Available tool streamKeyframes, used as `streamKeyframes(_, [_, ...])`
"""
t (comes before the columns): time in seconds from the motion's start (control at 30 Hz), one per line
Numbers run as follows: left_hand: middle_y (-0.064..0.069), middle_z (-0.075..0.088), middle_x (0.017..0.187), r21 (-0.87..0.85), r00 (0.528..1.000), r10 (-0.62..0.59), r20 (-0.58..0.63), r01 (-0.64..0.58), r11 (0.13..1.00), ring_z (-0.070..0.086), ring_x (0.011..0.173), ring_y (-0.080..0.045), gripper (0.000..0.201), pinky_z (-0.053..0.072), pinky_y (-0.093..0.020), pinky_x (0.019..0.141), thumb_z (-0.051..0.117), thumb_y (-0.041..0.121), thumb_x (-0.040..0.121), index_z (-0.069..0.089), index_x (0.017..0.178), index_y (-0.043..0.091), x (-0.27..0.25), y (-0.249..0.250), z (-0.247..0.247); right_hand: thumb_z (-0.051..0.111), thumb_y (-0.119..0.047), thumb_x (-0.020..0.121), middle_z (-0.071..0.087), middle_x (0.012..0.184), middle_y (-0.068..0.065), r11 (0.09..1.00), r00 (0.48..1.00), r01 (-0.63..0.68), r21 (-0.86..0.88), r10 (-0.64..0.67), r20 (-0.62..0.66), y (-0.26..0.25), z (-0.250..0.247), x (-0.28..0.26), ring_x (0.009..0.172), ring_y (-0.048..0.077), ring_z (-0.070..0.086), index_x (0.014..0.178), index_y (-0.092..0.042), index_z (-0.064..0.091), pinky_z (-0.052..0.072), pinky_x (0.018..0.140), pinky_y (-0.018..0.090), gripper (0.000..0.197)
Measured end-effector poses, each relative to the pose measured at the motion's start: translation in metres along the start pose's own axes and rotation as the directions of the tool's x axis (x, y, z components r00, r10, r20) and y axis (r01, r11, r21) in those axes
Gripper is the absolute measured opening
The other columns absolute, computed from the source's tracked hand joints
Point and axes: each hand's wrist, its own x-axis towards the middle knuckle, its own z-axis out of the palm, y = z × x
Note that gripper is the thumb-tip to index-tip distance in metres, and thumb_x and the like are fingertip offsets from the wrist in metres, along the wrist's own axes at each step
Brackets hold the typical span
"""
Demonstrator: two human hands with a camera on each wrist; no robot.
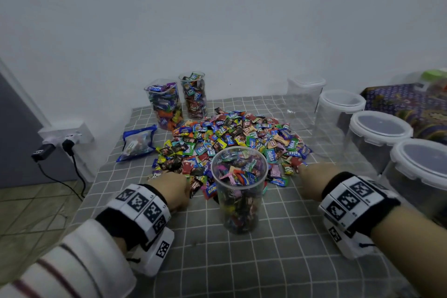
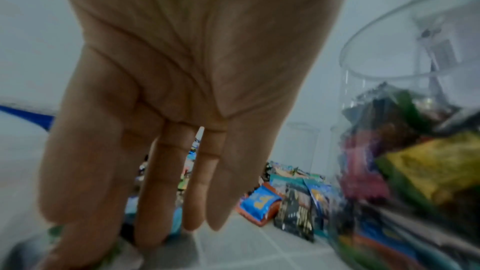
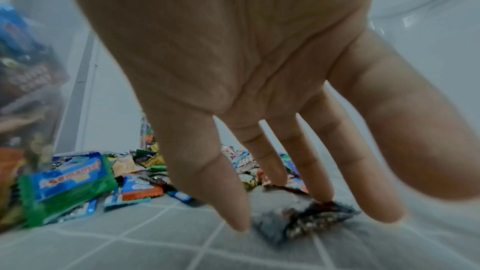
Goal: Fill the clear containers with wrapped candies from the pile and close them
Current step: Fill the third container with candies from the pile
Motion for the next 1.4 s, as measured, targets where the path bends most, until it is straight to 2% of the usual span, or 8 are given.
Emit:
streamKeyframes(0.2, [-0.011,0.064,0.112,0.056,0.997,0.013,-0.074,-0.008,0.998,0.059,0.105,-0.027,0.026,0.046,-0.033,0.086,0.044,0.01,0.093,0.063,0.109,0.01,0.011,0.01,0.009,0.043,-0.019,0.095,0.06,0.122,0.008,0.999,0.998,0.017,0.04,-0.019,0.064,-0.008,-0.002,0.012,0.112,0.023,0.058,0.122,-0.011,0.053,0.046,0.088,0.029,0.03])
streamKeyframes(0.43, [-0.004,0.066,0.101,-0.2,0.984,0.048,-0.173,-0.083,0.976,0.059,0.091,-0.02,0.022,0.048,-0.03,0.082,0.046,0.023,0.096,0.065,0.102,0.014,0.027,0.016,0.011,0.058,-0.029,0.088,0.062,0.115,0.008,0.933,0.994,0.102,0.346,-0.108,-0.004,-0.034,-0.011,0.033,0.105,0.025,0.06,0.117,-0.014,0.055,0.047,0.084,0.029,0.033])
streamKeyframes(0.6, [0.009,0.06,0.075,-0.408,0.976,0.056,-0.212,-0.14,0.902,0.053,0.062,-0.004,0.013,0.041,-0.016,0.055,0.055,0.023,0.093,0.067,0.095,0.018,0.015,0.006,-0.007,0.064,-0.034,0.081,0.064,0.107,0.004,0.835,0.983,0.182,0.519,-0.164,-0.079,-0.046,-0.013,0.041,0.093,0.021,0.061,0.112,-0.021,0.055,0.054,0.083,0.04,0.034])
streamKeyframes(0.83, [-0.002,0.065,0.078,-0.178,0.997,0.02,0.075,-0.006,0.984,0.058,0.06,-0.012,0.015,0.044,-0.015,0.046,0.052,0.015,0.091,0.061,0.079,0.014,-0.013,-0.017,-0.009,0.055,-0.03,0.092,0.059,0.117,0.008,0.852,0.986,0.162,0.497,-0.152,-0.061,-0.031,-0.019,0.016,0.101,0.022,0.055,0.118,-0.014,0.051,0.045,0.079,0.028,0.031])
streamKeyframes(0.97, [0.001,0.061,0.07,-0.09,0.995,-0.033,0.098,0.042,0.995,0.054,0.054,-0.01,0.012,0.043,-0.018,0.046,0.057,0.012,0.086,0.062,0.076,0.016,-0.015,-0.024,-0.003,0.054,-0.03,0.092,0.056,0.123,0.009,0.862,0.985,0.159,0.482,-0.169,-0.023,-0.029,-0.021,0.008,0.104,0.022,0.055,0.126,-0.013,0.047,0.048,0.08,0.029,0.039])
streamKeyframes(1.2, [-0.006,0.061,0.09,0.049,0.986,-0.128,0.105,0.123,0.991,0.049,0.06,-0.01,0.031,0.038,-0.015,0.049,0.054,0.029,0.093,0.065,0.109,0.004,-0.018,-0.035,0.002,0.053,-0.032,0.093,0.056,0.119,0.008,0.874,0.988,0.143,0.464,-0.156,-0.01,-0.024,-0.016,0.006,0.099,0.019,0.053,0.116,-0.011,0.051,0.047,0.085,0.03,0.03])
streamKeyframes(1.33, [-0.002,0.059,0.094,0.11,0.98,-0.167,0.11,0.155,0.982,0.054,0.076,-0.015,0.033,0.047,-0.022,0.073,0.05,0.029,0.095,0.063,0.114,0.006,-0.018,-0.038,0.003,0.048,-0.029,0.095,0.057,0.114,0.007,0.9,0.986,0.146,0.411,-0.168,0.018,-0.024,-0.016,0.006,0.099,0.02,0.053,0.114,-0.01,0.053,0.044,0.084,0.029,0.027])
streamKeyframes(1.4, [-0.002,0.062,0.098,0.156,0.981,-0.143,0.129,0.122,0.98,0.056,0.086,-0.017,0.03,0.049,-0.027,0.085,0.053,0.029,0.093,0.066,0.112,0.01,-0.014,-0.036,0.003,0.044,-0.024,0.097,0.054,0.101,0.006,0.917,0.979,0.143,0.372,-0.187,0.083,-0.025,-0.015,0.008,0.089,0.018,0.049,0.1,-0.013,0.056,0.039,0.076,0.024,0.017])
